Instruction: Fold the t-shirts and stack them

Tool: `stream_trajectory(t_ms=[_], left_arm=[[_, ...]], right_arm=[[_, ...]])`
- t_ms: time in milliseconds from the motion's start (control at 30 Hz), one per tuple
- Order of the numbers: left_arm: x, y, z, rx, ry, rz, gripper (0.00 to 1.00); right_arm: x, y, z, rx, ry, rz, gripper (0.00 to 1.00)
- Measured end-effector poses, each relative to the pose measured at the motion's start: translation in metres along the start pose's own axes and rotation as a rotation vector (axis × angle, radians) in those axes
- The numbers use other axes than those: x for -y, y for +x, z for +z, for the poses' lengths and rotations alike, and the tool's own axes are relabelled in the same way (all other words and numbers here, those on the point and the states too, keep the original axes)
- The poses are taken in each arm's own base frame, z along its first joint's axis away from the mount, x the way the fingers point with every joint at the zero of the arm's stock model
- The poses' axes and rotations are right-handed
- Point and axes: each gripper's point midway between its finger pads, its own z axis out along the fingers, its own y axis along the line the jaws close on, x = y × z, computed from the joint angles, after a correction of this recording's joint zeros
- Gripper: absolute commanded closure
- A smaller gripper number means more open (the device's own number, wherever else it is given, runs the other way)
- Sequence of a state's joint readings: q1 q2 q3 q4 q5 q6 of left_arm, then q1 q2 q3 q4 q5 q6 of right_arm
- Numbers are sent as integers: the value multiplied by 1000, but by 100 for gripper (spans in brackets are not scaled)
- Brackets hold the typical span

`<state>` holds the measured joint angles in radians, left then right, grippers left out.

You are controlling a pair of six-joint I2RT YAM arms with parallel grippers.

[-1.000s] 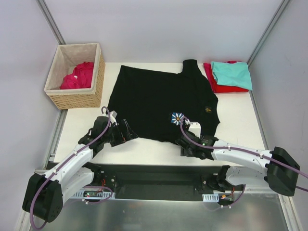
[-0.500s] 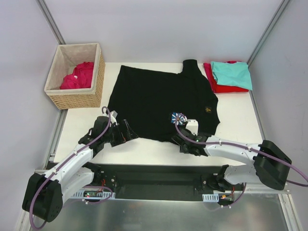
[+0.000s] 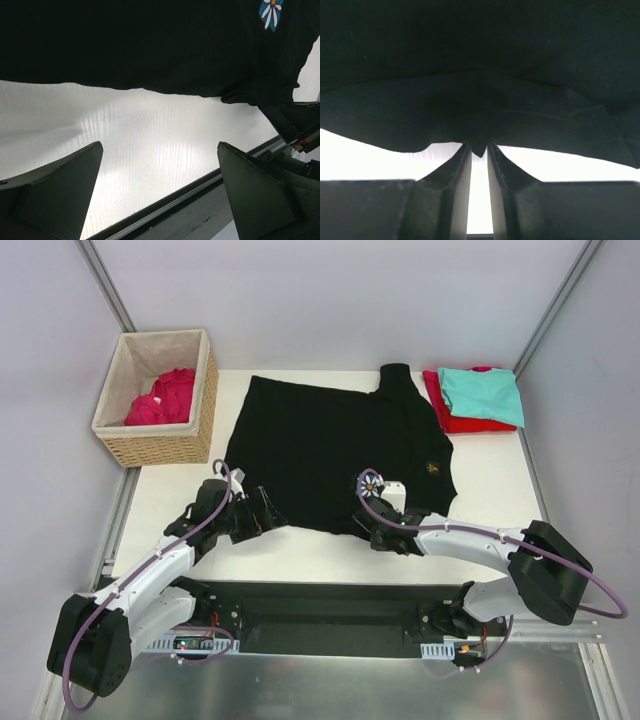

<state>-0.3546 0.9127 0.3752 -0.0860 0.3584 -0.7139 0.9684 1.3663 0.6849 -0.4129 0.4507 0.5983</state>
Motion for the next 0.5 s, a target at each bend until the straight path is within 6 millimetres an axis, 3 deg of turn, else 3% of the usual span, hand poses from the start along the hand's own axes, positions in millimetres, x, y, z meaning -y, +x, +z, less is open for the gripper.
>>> stream_trajectory(t_ms=[100,400,500], left_arm=[[-1,1,1,-3,-3,-2,1],[-1,0,-1,-5,-8,7,1],[1,-9,-10,17,-44,39,1]], right_arm=[[-1,1,1,-5,-3,-3,99],[-1,0,1,-7,-9,0,99],[-1,-1,-1,-3,-14,4,99]])
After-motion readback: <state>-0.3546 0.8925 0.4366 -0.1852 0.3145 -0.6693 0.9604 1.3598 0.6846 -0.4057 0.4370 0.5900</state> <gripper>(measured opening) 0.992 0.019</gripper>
